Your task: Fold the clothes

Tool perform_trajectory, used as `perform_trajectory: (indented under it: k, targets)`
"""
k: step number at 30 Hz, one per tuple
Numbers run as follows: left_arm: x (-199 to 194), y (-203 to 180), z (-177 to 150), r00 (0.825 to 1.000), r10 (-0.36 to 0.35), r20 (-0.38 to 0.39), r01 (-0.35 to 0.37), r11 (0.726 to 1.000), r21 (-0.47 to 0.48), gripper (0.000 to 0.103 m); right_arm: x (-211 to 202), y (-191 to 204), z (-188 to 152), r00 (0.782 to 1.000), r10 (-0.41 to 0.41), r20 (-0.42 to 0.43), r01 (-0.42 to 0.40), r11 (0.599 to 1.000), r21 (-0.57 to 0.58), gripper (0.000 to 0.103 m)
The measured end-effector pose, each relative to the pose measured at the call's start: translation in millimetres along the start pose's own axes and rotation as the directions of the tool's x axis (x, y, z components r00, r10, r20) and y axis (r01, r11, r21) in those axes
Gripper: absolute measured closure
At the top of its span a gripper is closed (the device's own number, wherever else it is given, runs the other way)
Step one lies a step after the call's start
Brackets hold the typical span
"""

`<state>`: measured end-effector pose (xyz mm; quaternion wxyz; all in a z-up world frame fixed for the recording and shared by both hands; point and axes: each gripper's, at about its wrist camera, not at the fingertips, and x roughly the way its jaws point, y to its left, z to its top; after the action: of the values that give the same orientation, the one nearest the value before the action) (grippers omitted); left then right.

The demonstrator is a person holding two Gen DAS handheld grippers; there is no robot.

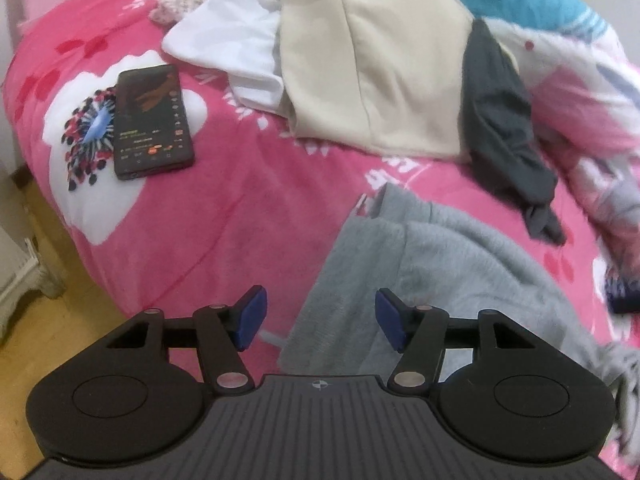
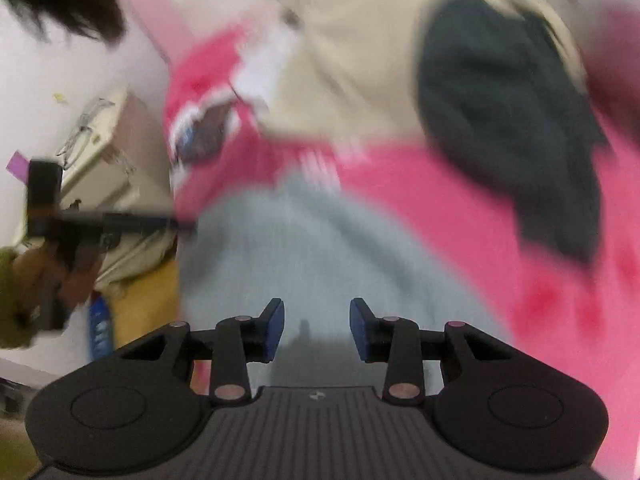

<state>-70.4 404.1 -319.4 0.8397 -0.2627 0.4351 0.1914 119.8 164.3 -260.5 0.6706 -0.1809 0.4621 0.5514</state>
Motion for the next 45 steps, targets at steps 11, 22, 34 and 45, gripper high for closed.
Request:
perform_trajectory:
  k: [11,22,34,45]
  targets:
    - [14.1,-4.3,-3.5,0.999,-0.016,-0.029,0.017,0.998,0.054,0.043,110.1,4.9,13.5,0.993,0.106,-0.047,-0.113,0.979,-0.171,0.091]
    - [19.3,-27.4,25.6,0.994,-0.099,0.047,0.094,0.991,0.098,0.043,73.4,20.7,26.4,0.998,-0.052,0.036,0.061,0.934,-0.352,0.101]
    - [41.5,-45.6,38.1,0.987,-0.141,0.078,0.126,0.977,0.170,0.044,70.4,9.5,35.9,0.983,-0.142,0.118,0.174,0.926,-0.335,0.102]
    - [40.6,-50.7,48.2,0.980,-0.161,0.116,0.129,0.961,0.244,0.045,115.8,-3.7,30.9,0.984,-0.164,0.071,0.178,0.930,-0.322,0.101]
